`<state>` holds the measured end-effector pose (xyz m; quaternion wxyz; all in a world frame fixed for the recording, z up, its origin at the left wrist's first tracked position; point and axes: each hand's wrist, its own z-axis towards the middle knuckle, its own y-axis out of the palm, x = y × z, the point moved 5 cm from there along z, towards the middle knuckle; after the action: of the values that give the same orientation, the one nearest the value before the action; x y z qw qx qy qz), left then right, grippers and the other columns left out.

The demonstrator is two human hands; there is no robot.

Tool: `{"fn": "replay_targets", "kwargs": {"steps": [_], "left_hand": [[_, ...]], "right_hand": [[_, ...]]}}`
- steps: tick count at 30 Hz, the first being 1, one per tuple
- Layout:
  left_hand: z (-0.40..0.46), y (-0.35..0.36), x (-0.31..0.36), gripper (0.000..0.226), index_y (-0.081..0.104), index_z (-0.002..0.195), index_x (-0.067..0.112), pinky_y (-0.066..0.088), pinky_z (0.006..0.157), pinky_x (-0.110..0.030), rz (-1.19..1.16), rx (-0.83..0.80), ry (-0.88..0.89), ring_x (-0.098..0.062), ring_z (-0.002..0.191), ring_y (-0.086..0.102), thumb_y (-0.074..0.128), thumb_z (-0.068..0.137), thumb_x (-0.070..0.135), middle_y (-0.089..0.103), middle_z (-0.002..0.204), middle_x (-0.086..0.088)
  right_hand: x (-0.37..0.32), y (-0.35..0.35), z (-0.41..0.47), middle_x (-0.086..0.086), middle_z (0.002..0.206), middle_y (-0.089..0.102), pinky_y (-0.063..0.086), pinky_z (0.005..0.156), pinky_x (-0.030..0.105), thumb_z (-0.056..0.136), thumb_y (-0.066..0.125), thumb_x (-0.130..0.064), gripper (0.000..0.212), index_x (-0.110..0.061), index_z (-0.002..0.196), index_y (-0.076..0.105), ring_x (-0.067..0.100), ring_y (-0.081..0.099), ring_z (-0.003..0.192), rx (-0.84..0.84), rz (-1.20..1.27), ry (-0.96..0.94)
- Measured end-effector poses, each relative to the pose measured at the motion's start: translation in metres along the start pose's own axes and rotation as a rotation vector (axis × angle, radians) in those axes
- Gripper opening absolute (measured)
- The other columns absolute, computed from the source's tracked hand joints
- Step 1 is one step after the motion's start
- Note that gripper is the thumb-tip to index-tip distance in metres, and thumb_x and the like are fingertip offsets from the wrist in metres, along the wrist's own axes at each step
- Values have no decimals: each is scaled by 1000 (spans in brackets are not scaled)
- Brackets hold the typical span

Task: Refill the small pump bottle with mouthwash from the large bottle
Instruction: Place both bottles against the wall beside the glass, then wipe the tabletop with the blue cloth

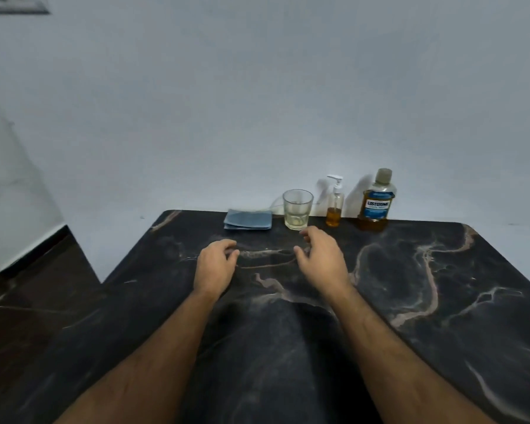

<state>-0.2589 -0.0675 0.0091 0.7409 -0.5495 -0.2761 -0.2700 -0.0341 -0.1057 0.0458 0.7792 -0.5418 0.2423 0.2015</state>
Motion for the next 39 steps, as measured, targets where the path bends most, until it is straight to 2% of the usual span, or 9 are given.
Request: {"fn": "replay_targets", "kwargs": {"steps": [8, 12, 15, 19, 24, 28, 32, 36, 39], "left_hand": [[61, -12, -29, 32, 65, 124, 9, 44, 99, -27, -137, 39, -148, -18, 111, 64, 63, 94, 20, 70, 120, -6], [107, 6, -43, 33, 66, 122, 10, 48, 103, -36, -254, 50, -289, -21, 108, 65, 66, 92, 24, 70, 120, -5], [135, 23, -46, 38, 65, 123, 9, 49, 100, -36, -195, 48, -351, -25, 112, 64, 65, 92, 30, 69, 122, -8], [157, 40, -45, 39, 64, 120, 3, 48, 88, -35, -14, -39, -378, -31, 115, 61, 62, 95, 33, 66, 123, -14], [168, 51, -58, 19, 71, 101, 4, 46, 65, -31, 65, -92, -432, -26, 90, 64, 68, 85, 13, 70, 103, -13], [159, 51, -56, 19, 67, 90, -3, 49, 61, -30, -157, -143, -506, -28, 76, 64, 71, 75, 8, 67, 85, -15], [134, 37, -40, 15, 64, 93, -1, 31, 43, -21, -389, -167, -541, -16, 55, 44, 63, 81, 8, 51, 66, -5], [92, 23, -15, 6, 60, 94, 11, 44, 54, -24, -859, -214, -650, -17, 76, 66, 56, 91, 13, 65, 88, -6], [50, 19, 11, 6, 58, 96, 7, 49, 47, -20, -1064, -257, -647, -16, 69, 64, 53, 94, 9, 64, 83, -10]], "right_hand": [[-20, 66, 52, 3, 113, 66, 52, 95, 38, 94, 63, -25, 33, -14, 125, 58, 18, 62, 104, -168, 137, 181], [-12, 97, 87, 5, 84, 66, 60, 81, 46, 93, 61, -18, 19, -8, 109, 61, 25, 69, 85, -101, 469, 434], [-7, 116, 106, 7, 67, 62, 59, 66, 43, 94, 60, -16, 9, -10, 97, 54, 26, 68, 68, -58, 579, 557], [3, 133, 125, 10, 58, 65, 42, 43, 24, 95, 61, -22, 24, 1, 90, 64, 17, 51, 38, -41, 549, 658], [5, 152, 130, 9, 56, 59, 32, 35, 19, 92, 67, -23, 26, 2, 95, 63, 15, 44, 37, -35, 775, 778], [-11, 156, 122, 6, 57, 51, 29, 33, 16, 92, 65, -12, 12, -1, 94, 60, 13, 44, 42, -95, 989, 865], [-21, 145, 100, 7, 70, 53, 40, 34, 18, 94, 62, -8, 13, -1, 104, 59, 16, 54, 51, -120, 1070, 871], [-27, 128, 59, 11, 84, 56, 50, 39, 25, 94, 64, -32, 32, -2, 100, 57, 20, 60, 64, -203, 1168, 899], [-34, 109, 23, 11, 85, 59, 52, 48, 28, 87, 62, -59, 57, -3, 98, 57, 18, 61, 65, -288, 1270, 916]]}}
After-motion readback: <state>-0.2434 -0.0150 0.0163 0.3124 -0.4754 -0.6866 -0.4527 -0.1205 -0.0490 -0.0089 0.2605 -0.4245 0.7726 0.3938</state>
